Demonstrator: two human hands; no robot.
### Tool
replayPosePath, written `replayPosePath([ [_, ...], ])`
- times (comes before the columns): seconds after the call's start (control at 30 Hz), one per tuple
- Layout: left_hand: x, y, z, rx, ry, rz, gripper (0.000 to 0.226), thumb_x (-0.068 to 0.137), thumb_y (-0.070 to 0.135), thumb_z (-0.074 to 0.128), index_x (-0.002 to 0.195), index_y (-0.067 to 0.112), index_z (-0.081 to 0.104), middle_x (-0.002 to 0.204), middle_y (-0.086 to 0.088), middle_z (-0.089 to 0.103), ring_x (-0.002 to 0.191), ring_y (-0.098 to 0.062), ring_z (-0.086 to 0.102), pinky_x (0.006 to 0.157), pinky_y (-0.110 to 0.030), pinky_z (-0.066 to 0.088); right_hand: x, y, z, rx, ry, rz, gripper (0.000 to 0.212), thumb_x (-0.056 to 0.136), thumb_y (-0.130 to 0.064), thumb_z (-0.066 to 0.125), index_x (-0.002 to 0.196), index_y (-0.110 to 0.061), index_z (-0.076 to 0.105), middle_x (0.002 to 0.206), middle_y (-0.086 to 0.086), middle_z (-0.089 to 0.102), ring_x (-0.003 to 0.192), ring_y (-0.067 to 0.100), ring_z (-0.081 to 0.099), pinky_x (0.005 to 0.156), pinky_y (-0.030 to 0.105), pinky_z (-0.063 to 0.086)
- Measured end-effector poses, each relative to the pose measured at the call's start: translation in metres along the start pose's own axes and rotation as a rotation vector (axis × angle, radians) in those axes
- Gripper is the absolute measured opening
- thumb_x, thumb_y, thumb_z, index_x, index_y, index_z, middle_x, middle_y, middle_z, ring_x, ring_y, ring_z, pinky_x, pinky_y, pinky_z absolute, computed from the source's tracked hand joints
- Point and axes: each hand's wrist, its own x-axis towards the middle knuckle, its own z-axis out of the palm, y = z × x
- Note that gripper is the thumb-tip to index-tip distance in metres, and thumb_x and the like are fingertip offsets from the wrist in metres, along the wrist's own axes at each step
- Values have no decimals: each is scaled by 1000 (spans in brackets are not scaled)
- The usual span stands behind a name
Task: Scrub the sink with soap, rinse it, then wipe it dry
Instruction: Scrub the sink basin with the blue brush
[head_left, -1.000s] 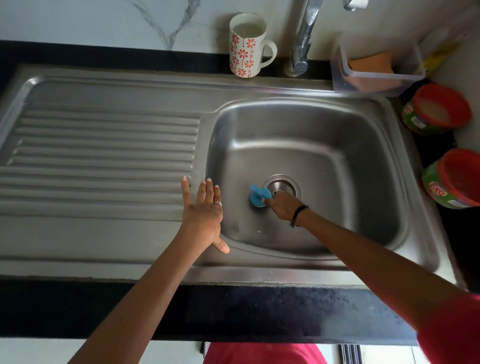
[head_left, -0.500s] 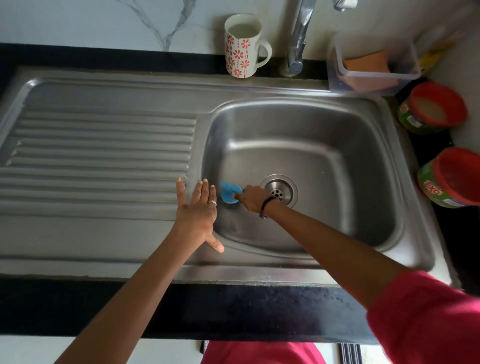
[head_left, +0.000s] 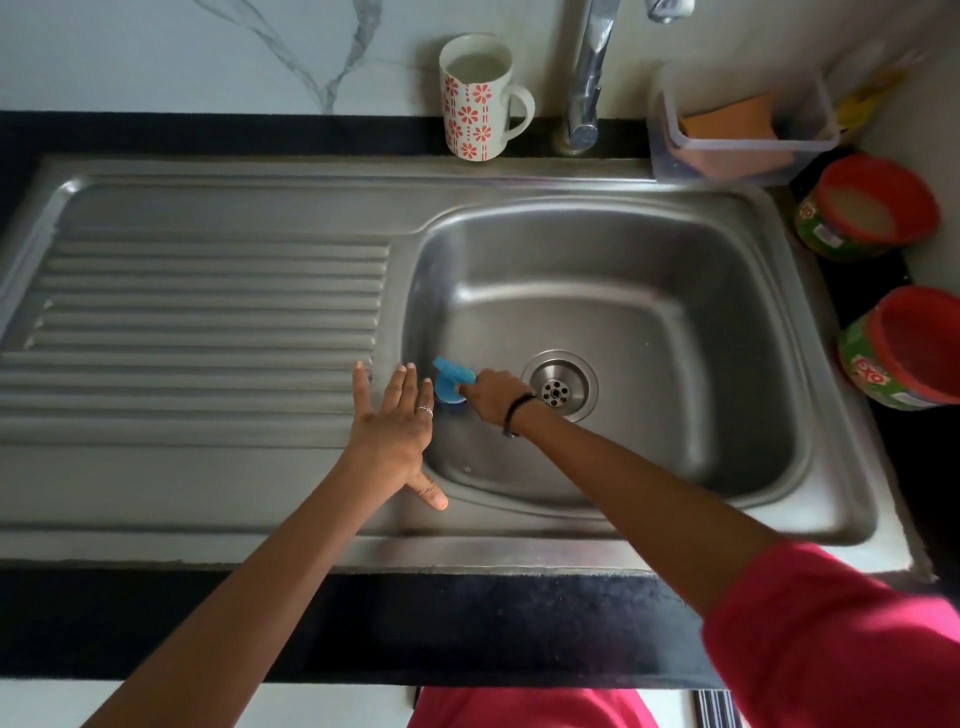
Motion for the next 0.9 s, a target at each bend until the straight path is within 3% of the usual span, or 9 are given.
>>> replayPosePath([
  [0.07,1,0,0,-5,-19,-7,127,65,72,59,146,5,-13,151,-19,-24,139,-28,-26,100,-64,-18,-1,1,4,-10,28,-32,46,99,-35,34,125,1,49,122,20,56,110,35,55,86,35,43],
  [0.17,2,-2,3,-48,-18,22,118,68,68,61,149,11,-2,154,-18,-17,141,-26,-23,101,-63,-18,-35,25,13,-79,-66,-40,45,99,-36,37,124,0,49,124,21,56,109,34,55,85,34,41],
  [0.27,1,2,5,-150,12,105,97,74,55,65,148,16,18,154,-11,13,145,-21,-1,105,-60,-16,-68,76,4,-115,-109,50,44,98,-38,41,120,-1,52,123,19,57,109,31,55,82,31,40],
  [0.4,-8,13,10,-331,39,111,67,81,37,66,140,21,37,137,-2,47,135,-14,31,107,-51,-20,-80,126,-26,-173,-43,227,45,97,-39,41,121,-2,51,122,18,58,108,31,56,82,30,41],
  [0.5,-11,13,13,-340,53,102,51,83,39,63,129,20,50,129,1,52,129,-11,39,107,-51,-22,-68,107,-23,-145,-66,171,46,97,-37,43,123,0,51,123,20,57,110,32,55,82,30,40],
  [0.63,-10,12,10,-289,31,106,45,84,41,61,121,17,56,122,3,58,125,-11,43,107,-52,-20,-49,39,17,-8,-212,26,46,96,-38,45,118,1,56,113,23,59,101,31,57,67,25,35],
  [0.77,-8,14,8,-295,47,153,41,85,36,62,121,18,56,121,4,60,124,-12,45,108,-50,-20,-57,25,25,-131,-213,-40,48,98,-42,38,123,-3,51,120,17,58,106,31,56,84,32,42],
  [0.9,-6,10,10,-413,110,275,35,78,24,71,112,20,62,114,6,63,113,-9,54,114,-38,-2,-76,85,-18,-341,-146,141,40,98,-32,40,124,-4,53,127,16,56,115,29,55,92,31,43],
])
